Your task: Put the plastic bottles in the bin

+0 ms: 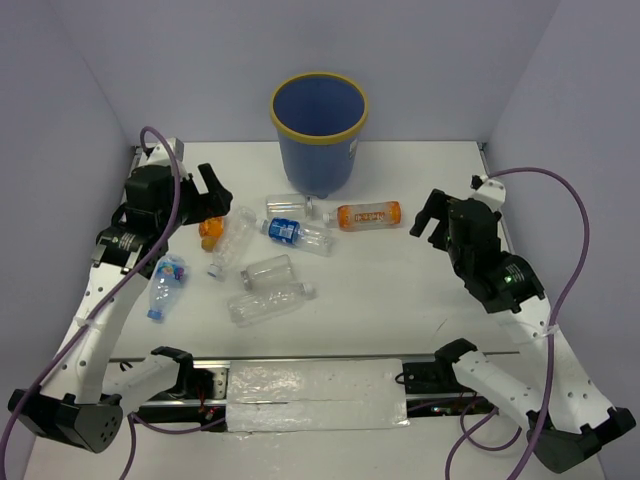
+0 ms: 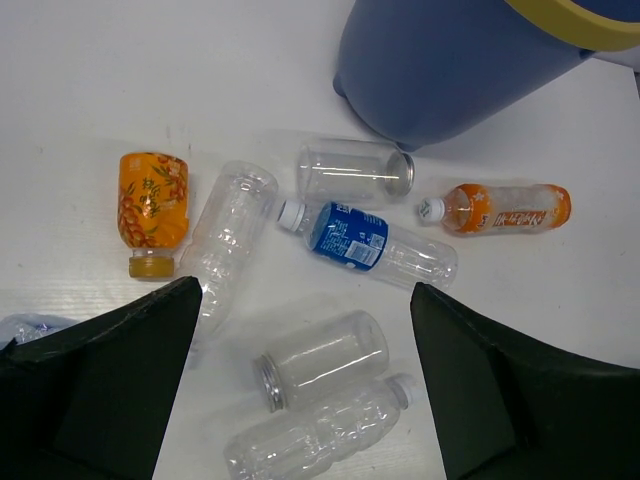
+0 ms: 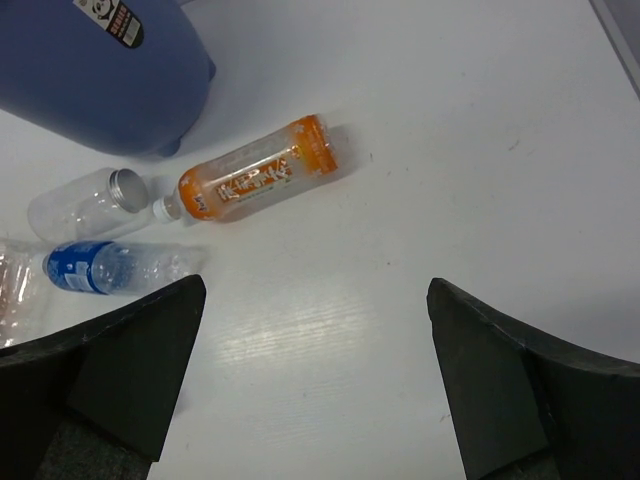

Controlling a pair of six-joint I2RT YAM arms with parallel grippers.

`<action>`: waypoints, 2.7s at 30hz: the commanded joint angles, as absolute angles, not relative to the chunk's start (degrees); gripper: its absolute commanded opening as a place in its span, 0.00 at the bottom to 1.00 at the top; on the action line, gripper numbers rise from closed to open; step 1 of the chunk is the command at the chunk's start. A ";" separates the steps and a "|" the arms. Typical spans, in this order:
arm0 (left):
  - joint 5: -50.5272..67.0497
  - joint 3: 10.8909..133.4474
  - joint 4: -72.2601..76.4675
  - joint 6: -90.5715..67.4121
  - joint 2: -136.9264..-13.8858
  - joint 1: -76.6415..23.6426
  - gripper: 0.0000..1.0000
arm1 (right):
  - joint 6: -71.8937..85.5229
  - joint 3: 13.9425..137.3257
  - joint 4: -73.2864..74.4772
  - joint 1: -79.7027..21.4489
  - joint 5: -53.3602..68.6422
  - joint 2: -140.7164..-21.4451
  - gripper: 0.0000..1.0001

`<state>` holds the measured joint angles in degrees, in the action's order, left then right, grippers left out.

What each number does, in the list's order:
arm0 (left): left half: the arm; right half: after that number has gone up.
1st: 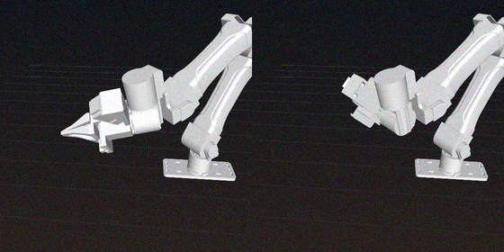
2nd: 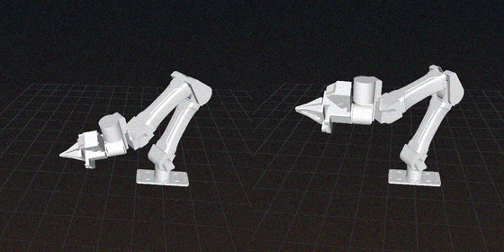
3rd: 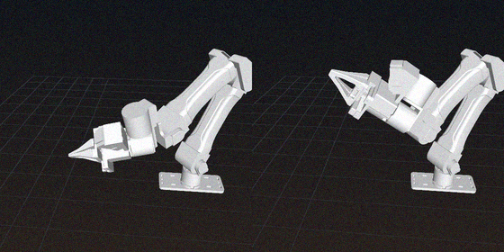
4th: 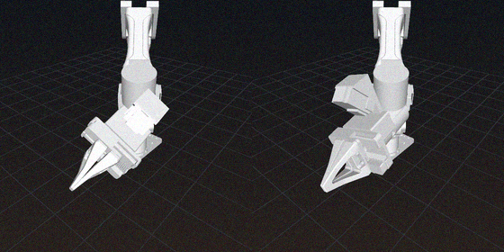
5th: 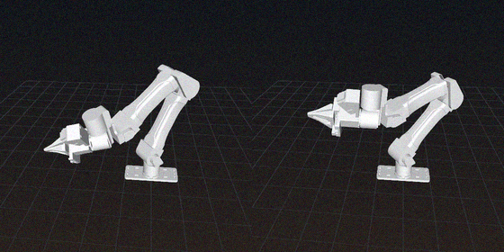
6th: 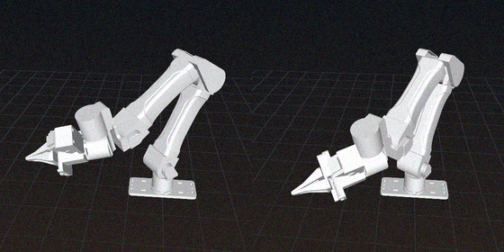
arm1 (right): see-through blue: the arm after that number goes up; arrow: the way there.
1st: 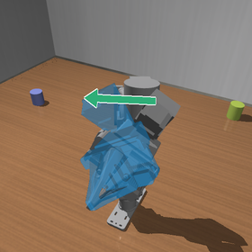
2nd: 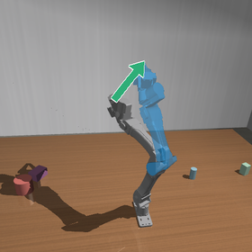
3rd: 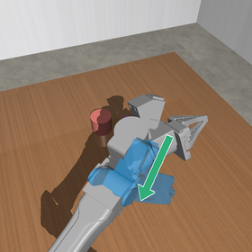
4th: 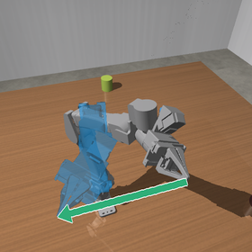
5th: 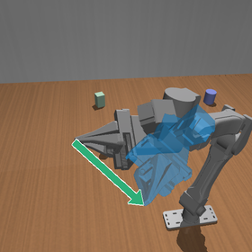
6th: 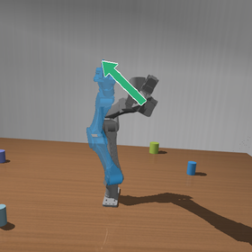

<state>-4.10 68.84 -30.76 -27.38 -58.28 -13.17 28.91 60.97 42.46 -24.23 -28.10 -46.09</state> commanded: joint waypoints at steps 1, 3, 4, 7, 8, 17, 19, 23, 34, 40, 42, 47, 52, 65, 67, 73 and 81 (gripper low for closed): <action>-3.95 71.46 -29.79 -28.39 -58.27 -13.36 0.99 | 29.97 61.26 40.26 -24.17 -27.34 -46.67 1.00; -5.53 71.37 -30.32 -29.17 -58.71 -13.27 0.99 | 30.93 60.21 37.73 -24.17 -24.72 -47.02 1.00; -6.41 71.37 -30.58 -29.70 -59.23 -13.27 0.99 | 31.37 59.51 36.31 -24.17 -23.48 -47.37 1.00; -8.61 71.37 -32.16 -30.93 -60.55 -13.27 0.99 | 34.09 57.48 30.34 -24.08 -16.63 -50.79 1.00; -8.53 71.19 -32.34 -31.02 -60.73 -13.27 0.99 | 36.62 56.44 28.76 -24.17 -15.22 -52.11 1.00; -9.48 68.47 -32.08 -30.50 -60.38 -13.27 0.99 | 61.57 46.95 6.08 -18.73 -3.70 -67.23 1.00; -9.76 68.12 -32.60 -30.15 -60.55 -13.27 0.99 | 64.41 45.62 0.98 -18.11 -2.99 -70.73 1.00; -8.35 67.50 -32.70 -28.92 -60.82 -13.27 0.99 | 69.78 43.77 -7.37 -16.79 -1.76 -77.33 1.00; -10.46 68.90 -34.89 -26.98 -59.24 -13.18 0.99 | 75.85 51.67 -13.00 -15.82 -0.26 -97.28 1.00; -10.37 69.17 -36.03 -26.72 -58.36 -13.27 0.99 | 78.13 56.33 -12.66 -15.73 -0.96 -104.85 1.00; -10.37 68.91 -36.47 -26.89 -58.10 -13.27 0.99 | 78.75 57.56 -11.34 -15.47 -2.37 -106.61 1.00; -11.77 67.68 -36.30 -28.03 -57.83 -13.18 0.99 | 78.93 56.17 -7.39 -14.51 -5.88 -106.27 0.72; -13.45 66.10 -36.04 -29.27 -59.85 -13.18 0.99 | 76.04 51.51 -7.65 -12.66 -10.36 -97.32 0.57; -26.36 67.94 -44.28 -36.56 -71.54 -11.17 0.99 | 46.00 66.85 2.90 -18.89 -28.55 -74.97 0.53; -29.52 67.59 -45.61 -37.61 -72.68 -10.20 0.99 | 43.17 73.87 3.87 -21.26 -30.14 -76.19 0.53; -30.85 65.66 -48.96 -38.24 -71.55 -5.20 0.99 | 32.71 95.65 6.32 -26.71 -32.61 -89.45 0.56; -18.74 58.81 -44.82 -34.71 -70.14 3.85 0.99 | 27.25 130.13 18.45 -29.18 -32.26 -116.42 0.71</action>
<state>-24.80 61.32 -46.52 -35.99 -70.54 0.54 31.38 122.91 11.40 -28.64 -31.07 -110.28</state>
